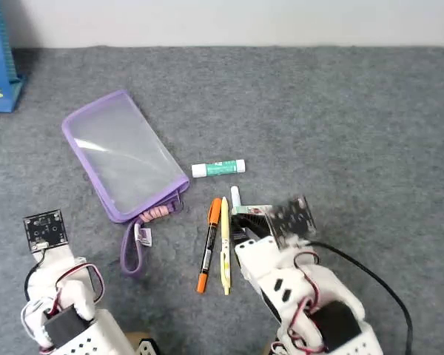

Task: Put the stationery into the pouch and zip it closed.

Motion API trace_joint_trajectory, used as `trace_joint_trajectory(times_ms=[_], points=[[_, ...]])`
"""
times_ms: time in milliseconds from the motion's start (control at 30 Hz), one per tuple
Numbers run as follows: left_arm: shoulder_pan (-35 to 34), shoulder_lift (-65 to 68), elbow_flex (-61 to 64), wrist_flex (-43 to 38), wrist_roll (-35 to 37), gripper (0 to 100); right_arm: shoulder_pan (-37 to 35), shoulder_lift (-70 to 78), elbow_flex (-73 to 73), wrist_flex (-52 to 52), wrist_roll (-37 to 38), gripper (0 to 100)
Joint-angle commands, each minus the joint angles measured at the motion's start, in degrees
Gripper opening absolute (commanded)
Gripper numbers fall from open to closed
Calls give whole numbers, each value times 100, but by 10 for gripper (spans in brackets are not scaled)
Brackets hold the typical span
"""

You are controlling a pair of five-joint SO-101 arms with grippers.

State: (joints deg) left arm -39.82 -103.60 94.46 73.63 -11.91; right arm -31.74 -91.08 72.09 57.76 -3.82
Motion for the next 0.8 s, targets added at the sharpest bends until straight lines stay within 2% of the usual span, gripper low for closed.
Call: trace_joint_trajectory(times_ms=[0, 200, 333, 400, 600, 700, 767], points=[[-26, -70, -374, 35, 44, 15, -84, 1200, -818, -127, -281, 10], [-26, -70, -321, -9, 44, 15, -215, 3020, -1178, -1464, -475, 13], [-26, -70, -321, -9, 44, 15, -532, 4163, -1231, -2185, -475, 84], [-26, -70, -321, -9, 44, 15, -699, 4760, -1398, -2316, -484, 112], [-26, -70, -321, -9, 44, 15, -840, 6369, -2110, -2897, -492, 69], [-35, -70, -321, -9, 44, 15, -857, 7090, -2673, -2826, -510, 118], [-35, -70, -321, -9, 44, 15, -857, 7582, -3200, -2475, -791, 170]])
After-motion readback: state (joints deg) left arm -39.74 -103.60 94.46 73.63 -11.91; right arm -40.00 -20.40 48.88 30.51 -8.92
